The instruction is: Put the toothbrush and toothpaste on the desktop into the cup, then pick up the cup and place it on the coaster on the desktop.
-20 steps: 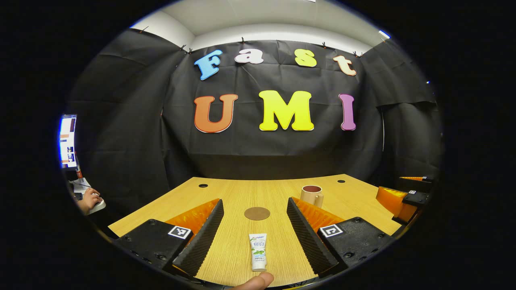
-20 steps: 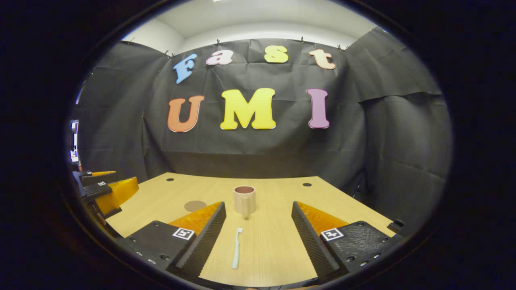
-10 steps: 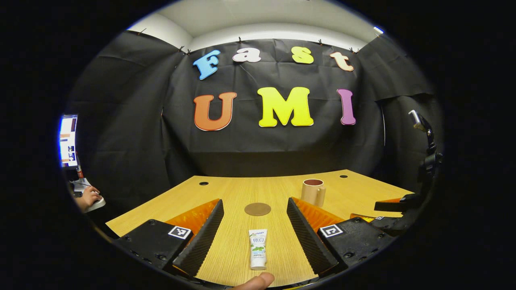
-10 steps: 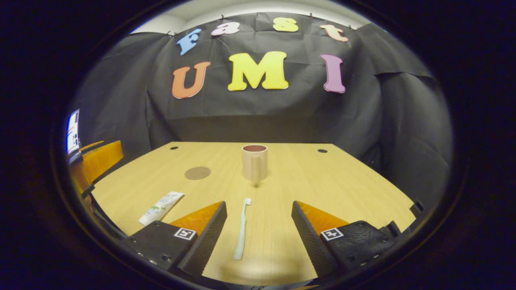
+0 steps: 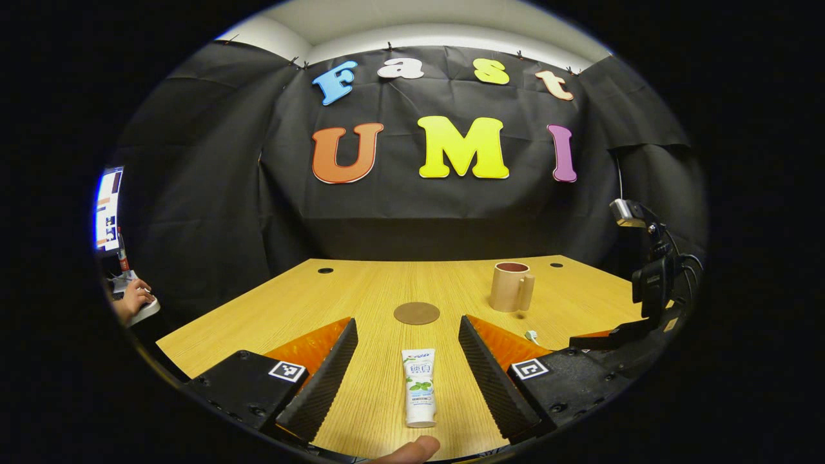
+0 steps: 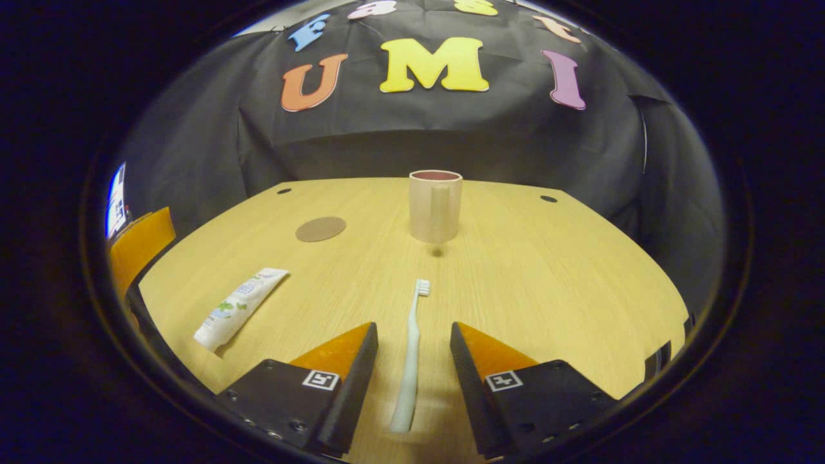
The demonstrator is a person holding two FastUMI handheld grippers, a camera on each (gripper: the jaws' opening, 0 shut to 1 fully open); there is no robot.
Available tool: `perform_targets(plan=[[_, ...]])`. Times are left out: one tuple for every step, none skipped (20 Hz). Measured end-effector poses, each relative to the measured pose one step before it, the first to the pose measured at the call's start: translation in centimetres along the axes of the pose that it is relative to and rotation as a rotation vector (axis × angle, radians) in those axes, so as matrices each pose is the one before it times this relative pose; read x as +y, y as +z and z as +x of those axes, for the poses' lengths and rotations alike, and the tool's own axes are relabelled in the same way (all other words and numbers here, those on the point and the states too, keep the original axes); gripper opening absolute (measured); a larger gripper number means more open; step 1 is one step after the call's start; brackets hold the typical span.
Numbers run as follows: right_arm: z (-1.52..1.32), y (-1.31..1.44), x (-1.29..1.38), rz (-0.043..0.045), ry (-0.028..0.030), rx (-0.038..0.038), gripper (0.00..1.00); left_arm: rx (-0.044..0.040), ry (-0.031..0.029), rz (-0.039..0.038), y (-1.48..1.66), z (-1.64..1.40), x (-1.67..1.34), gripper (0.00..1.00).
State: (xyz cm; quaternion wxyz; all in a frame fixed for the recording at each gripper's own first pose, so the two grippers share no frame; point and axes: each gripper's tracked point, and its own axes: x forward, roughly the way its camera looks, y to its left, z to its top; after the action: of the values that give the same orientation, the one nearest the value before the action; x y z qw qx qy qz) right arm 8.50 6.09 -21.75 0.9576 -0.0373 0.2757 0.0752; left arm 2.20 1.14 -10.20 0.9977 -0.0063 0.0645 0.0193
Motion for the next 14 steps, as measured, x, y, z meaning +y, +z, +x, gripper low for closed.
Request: perform_targets(plan=[[0.138, -0.061, 0.239, 0.00983, 0.00788, 0.01145, 0.62, 0.00650, -0.00052, 0.00097, -0.180, 0.161, 0.006, 1.00], [0.220, -0.069, 0.153, 0.00680, 0.00767, 0.01669, 0.55, 0.00521, 0.00005, -0.00126, -0.110, 0.059, 0.117, 1.00], [0.514, -0.305, 0.031, 0.00507, 0.00444, 0.01709, 0.53, 0.00592, -0.00318, -0.00232, -0.201, 0.108, 0.006, 1.00], [0.300, -0.090, -0.007, -0.00080, 0.00286, 0.01216, 0.49, 0.00796, -0.00306, -0.00124, -0.111, 0.097, 0.030, 1.00], [-0.001, 0.020, -0.311, 0.00007, -0.01268, 0.00856, 0.47, 0.01055, -0.00151, -0.00056, -0.237, 0.163, 0.056, 1.00], [0.220, 0.255, -0.128, -0.00003, -0.00083, 0.00068, 0.35, 0.01041, -0.00412, 0.00029, -0.226, 0.103, -0.019, 1.00], [0.010, -0.216, -0.025, -0.00082, -0.00068, 0.01038, 0.30, 0.01173, -0.00371, -0.00017, -0.184, 0.150, -0.016, 1.00], [0.022, 0.098, 0.021, 0.00492, 0.00287, 0.00771, 0.25, 0.01406, -0.00273, -0.00056, -0.250, 0.141, -0.001, 1.00], [0.055, 0.020, -0.081, 0.00598, -0.00049, 0.00921, 0.25, 0.01144, -0.00225, -0.00022, -0.187, 0.272, 0.053, 1.00], [0.053, -0.040, -0.072, -0.00029, 0.00186, 0.01013, 0.25, 0.01050, -0.00322, -0.00263, -0.183, 0.165, 0.076, 1.00], [0.068, 0.002, -0.037, -0.00311, -0.00094, 0.00207, 0.24, 0.01307, -0.00328, -0.00562, -0.287, 0.284, 0.005, 1.00], [-0.029, -0.084, -0.002, -0.01067, -0.00094, 0.00338, 0.23, 0.01601, -0.00034, -0.00654, -0.343, 0.137, -0.012, 0.99], [-0.553, 0.487, 0.222, 0.00857, 0.01138, 0.00252, 0.23, 0.01199, -0.00022, -0.00410, -0.237, 0.107, 0.196, 1.00], [0.759, -0.478, 0.022, -0.00003, -0.00242, 0.00285, 0.14, 0.00960, 0.00337, -0.00014, -0.157, 0.202, 0.108, 1.00]])
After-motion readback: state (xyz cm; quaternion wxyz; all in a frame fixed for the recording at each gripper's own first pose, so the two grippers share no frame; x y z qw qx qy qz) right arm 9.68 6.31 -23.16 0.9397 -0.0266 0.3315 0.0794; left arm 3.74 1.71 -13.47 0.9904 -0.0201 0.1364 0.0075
